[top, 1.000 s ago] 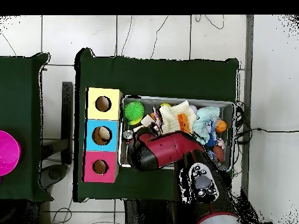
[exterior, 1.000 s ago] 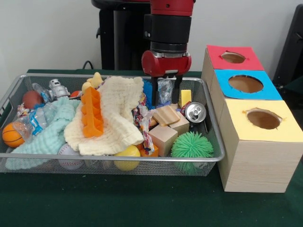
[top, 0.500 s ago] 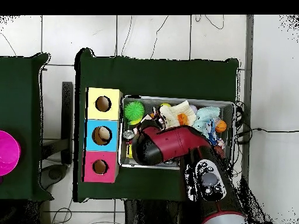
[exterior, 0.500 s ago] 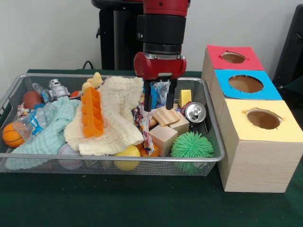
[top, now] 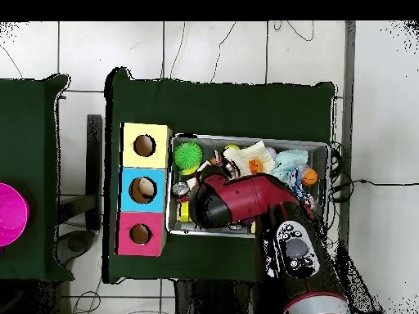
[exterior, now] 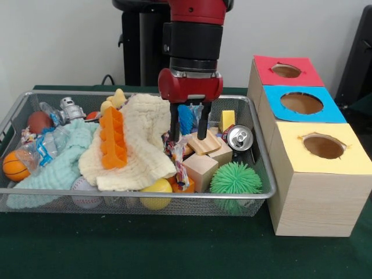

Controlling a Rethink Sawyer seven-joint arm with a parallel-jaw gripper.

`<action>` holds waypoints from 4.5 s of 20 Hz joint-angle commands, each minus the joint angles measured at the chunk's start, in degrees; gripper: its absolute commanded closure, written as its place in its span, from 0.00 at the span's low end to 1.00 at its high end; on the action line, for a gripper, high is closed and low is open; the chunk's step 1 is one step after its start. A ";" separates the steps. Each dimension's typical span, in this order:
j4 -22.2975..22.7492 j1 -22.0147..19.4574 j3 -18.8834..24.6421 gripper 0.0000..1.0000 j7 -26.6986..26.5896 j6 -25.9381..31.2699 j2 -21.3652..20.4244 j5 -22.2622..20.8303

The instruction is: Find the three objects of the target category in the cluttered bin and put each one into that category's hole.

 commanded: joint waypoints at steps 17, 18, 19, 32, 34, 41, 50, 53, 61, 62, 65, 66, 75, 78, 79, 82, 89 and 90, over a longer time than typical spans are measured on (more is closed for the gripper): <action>-1.99 3.11 -10.64 0.00 6.64 -8.88 12.26 -2.33; -1.81 3.08 -10.60 0.00 6.66 -8.92 12.12 -2.17; -1.58 2.88 -10.37 0.00 6.57 -8.96 11.97 -2.09; -0.20 2.20 -7.88 1.00 6.00 -3.75 9.63 0.93; 0.38 1.16 -5.05 1.00 3.81 -1.76 7.67 1.24; 3.27 0.01 1.30 1.00 -0.63 14.12 -1.57 9.84; 4.04 -0.40 3.36 1.00 -2.14 21.36 -4.73 12.39; 4.83 -1.23 4.28 1.00 -2.95 23.06 -5.74 13.11; 6.22 -5.10 7.96 1.00 -6.83 29.30 -8.45 16.08; 6.69 -5.70 8.57 1.00 -7.18 29.86 -8.79 16.54; 7.69 -6.99 9.96 1.00 -7.49 30.51 -9.49 17.38; 8.07 -7.51 10.43 1.00 -7.61 30.58 -9.54 17.64; 9.98 -11.20 15.65 1.00 -6.99 33.18 -8.10 20.91; 10.41 -12.29 16.38 1.00 -6.93 32.81 -7.70 20.60; 10.54 -12.40 16.48 1.00 -6.74 32.41 -7.68 20.17; 10.61 -12.66 16.76 1.00 -6.34 32.04 -7.65 19.09; 10.96 -12.93 17.32 0.00 -5.10 30.85 -7.70 17.87; 10.96 -12.96 17.39 0.00 -4.93 30.80 -7.67 17.79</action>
